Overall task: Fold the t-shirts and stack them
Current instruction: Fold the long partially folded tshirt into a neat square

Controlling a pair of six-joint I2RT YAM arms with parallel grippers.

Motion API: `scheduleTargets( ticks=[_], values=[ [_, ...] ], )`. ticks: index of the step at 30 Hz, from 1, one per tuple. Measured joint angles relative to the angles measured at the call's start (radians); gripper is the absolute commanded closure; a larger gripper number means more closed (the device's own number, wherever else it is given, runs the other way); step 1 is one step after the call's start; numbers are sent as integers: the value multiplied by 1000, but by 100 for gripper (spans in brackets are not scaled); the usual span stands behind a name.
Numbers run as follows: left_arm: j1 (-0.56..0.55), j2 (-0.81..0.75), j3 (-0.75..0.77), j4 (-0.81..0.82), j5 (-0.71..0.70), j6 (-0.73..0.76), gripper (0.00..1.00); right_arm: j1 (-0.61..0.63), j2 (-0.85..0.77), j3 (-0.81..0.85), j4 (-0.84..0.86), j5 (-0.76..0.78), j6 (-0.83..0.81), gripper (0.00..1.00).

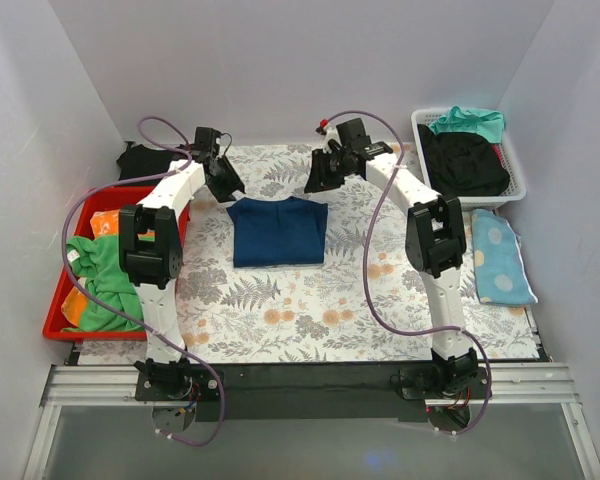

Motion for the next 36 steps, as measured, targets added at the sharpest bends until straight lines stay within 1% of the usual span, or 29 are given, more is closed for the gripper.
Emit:
scheduleTargets(
  ticks=[4, 6, 10, 13, 16, 19, 26, 31, 36],
  values=[
    [0, -39, 4, 13, -12, 21, 67, -11, -47, -9, -1, 18, 0, 62],
    [0, -72, -6, 21, -9, 29, 69, -8, -82, -39, 10, 23, -1, 62],
    [0, -146, -71, 37, 27, 38, 73, 20, -158, -138, 21, 24, -1, 63],
    [-2, -160, -126, 53, 56, 39, 76, 47, -168, -181, 25, 20, 0, 64],
    [-3, -141, -171, 55, 90, 38, 77, 69, -143, -192, 26, 8, 4, 64],
    [-4, -107, -183, 62, 120, 35, 78, 73, -95, -176, 31, -1, 4, 64],
    [-6, -2, -149, 113, 138, 3, 79, 57, 89, -4, 50, 1, 18, 64],
    [-6, 93, -73, 85, 91, -18, 81, 18, 177, 87, 60, -13, 64, 64],
    [-17, 130, 14, 13, -22, -19, 81, -54, 203, 90, 63, -26, 81, 64]
  ],
)
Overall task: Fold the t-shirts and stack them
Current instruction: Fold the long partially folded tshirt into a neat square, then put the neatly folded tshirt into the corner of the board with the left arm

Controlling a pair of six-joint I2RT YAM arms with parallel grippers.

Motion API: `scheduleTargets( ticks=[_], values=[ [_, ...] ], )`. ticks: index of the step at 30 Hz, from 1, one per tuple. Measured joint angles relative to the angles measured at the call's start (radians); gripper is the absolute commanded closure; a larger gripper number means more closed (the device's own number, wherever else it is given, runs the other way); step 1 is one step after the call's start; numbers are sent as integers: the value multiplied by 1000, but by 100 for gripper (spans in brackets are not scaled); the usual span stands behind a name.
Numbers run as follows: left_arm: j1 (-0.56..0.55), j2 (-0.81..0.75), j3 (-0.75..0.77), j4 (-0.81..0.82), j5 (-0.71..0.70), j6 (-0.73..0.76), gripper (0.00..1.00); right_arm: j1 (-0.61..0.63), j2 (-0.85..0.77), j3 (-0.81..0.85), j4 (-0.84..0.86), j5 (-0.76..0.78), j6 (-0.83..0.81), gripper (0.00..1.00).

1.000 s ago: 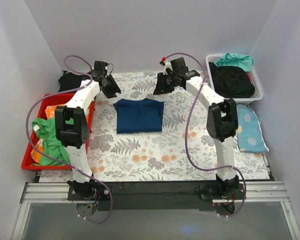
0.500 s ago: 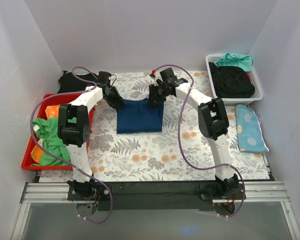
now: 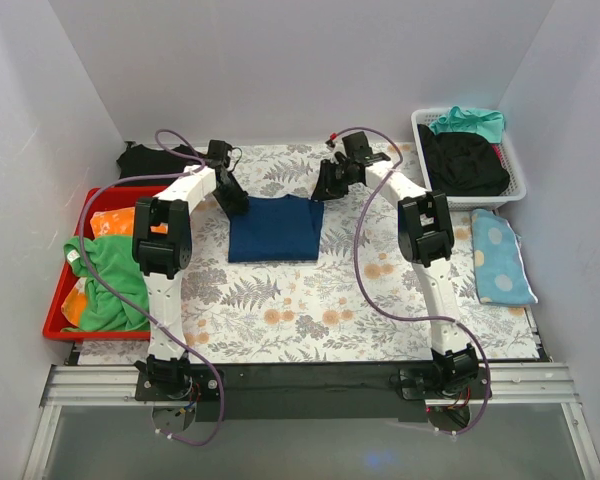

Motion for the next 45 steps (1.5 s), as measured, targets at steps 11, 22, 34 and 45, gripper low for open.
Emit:
scheduleTargets(
  ticks=[11, 22, 34, 45],
  values=[
    [-4, -8, 16, 4, -29, 84, 61, -45, -78, -108, -32, 66, -73, 66],
    [12, -176, 59, -22, -11, 218, 53, -35, -326, -294, -70, 152, -128, 68],
    [185, -323, -369, 34, 184, 303, 32, -34, -503, -616, -39, 159, -130, 69],
    [246, -300, -376, 98, 414, 311, 31, -25, -523, -724, 1, 158, -125, 70]
  ],
)
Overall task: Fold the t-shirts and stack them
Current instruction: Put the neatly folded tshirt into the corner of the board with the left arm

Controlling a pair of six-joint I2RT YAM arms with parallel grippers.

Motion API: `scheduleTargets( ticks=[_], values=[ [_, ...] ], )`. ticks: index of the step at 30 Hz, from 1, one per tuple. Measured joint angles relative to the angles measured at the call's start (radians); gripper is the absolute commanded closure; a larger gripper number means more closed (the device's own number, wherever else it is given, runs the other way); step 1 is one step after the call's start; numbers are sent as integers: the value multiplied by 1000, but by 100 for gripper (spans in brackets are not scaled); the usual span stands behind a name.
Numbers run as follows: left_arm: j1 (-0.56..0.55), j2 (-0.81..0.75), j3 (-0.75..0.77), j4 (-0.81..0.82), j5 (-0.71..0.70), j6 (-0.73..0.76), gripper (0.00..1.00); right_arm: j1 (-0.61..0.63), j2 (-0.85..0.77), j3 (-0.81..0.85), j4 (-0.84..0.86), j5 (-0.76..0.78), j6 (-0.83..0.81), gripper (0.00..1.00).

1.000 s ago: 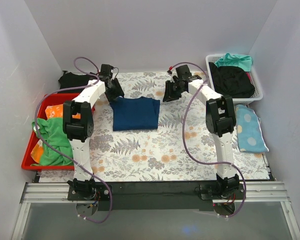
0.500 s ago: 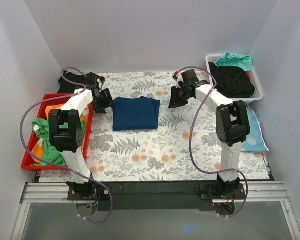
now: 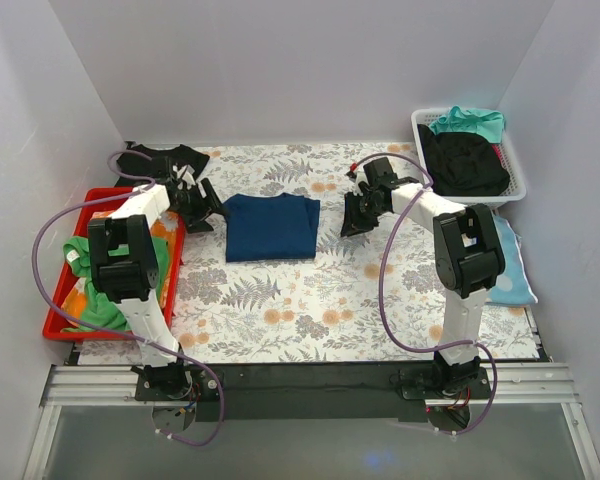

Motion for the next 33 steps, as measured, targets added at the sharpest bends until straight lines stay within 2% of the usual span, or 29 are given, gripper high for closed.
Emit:
scheduleTargets(
  ticks=[4, 9, 14, 18, 23, 26, 29, 33],
  values=[
    [-10, 23, 0, 11, 53, 6, 31, 0, -9, 0, 15, 0, 3, 71],
    [-14, 25, 0, 14, 48, 10, 31, 0, -11, 0, 23, 0, 6, 71],
    [-42, 36, 1, 16, -22, 21, 31, 1, -11, -2, 31, 0, 8, 71],
    [-106, 71, 7, 6, -121, 26, 31, 1, -11, -13, 36, 0, 11, 72],
    [-149, 93, 39, -8, -149, 15, 33, 1, -13, -25, 42, 1, 14, 72],
    [-151, 93, 39, -8, -151, 14, 43, 1, -13, -32, 43, 1, 14, 72],
    [-149, 98, 39, -11, -151, 10, 63, 1, -13, -38, 43, 2, 14, 72],
    [-151, 108, 36, -17, -149, 5, 81, 1, -13, -40, 44, 3, 17, 73]
  ],
)
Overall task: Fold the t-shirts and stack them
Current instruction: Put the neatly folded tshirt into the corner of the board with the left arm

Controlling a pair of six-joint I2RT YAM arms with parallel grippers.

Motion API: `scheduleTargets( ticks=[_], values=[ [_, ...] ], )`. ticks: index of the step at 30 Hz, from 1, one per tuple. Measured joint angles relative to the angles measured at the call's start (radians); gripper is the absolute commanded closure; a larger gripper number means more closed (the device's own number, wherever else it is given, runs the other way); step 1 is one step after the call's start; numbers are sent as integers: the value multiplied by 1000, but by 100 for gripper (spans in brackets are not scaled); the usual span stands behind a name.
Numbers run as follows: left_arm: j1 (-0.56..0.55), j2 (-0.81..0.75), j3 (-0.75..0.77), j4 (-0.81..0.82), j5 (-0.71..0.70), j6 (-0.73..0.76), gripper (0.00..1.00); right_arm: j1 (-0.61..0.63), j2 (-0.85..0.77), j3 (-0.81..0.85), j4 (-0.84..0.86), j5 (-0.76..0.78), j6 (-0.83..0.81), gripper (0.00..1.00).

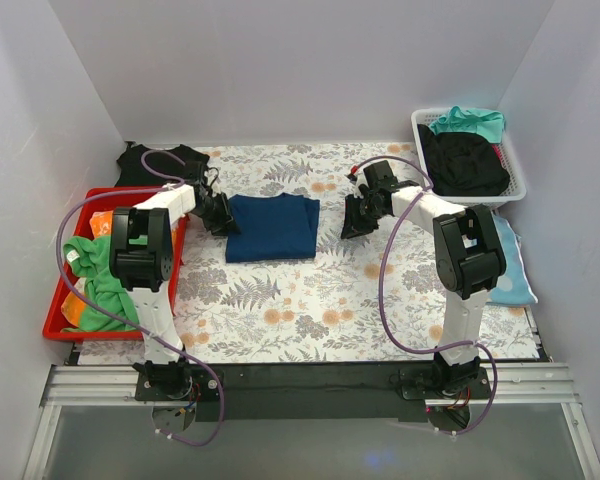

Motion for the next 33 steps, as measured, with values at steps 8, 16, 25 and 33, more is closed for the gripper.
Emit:
scheduleTargets(
  ticks=[8, 16, 25, 33],
  values=[
    [-4, 41, 41, -37, 23, 9, 100, 0, 0, 0, 0, 1, 3, 73],
    [-69, 66, 153, -103, -175, 37, 100, 0, 0, 0, 0, 1, 5, 74],
    [-102, 107, 421, -133, -546, 103, 100, 0, -6, 0, 0, -3, 17, 74],
    [-94, 237, 645, -82, -703, 188, 100, 0, -30, 0, 0, -19, 44, 74]
  ],
)
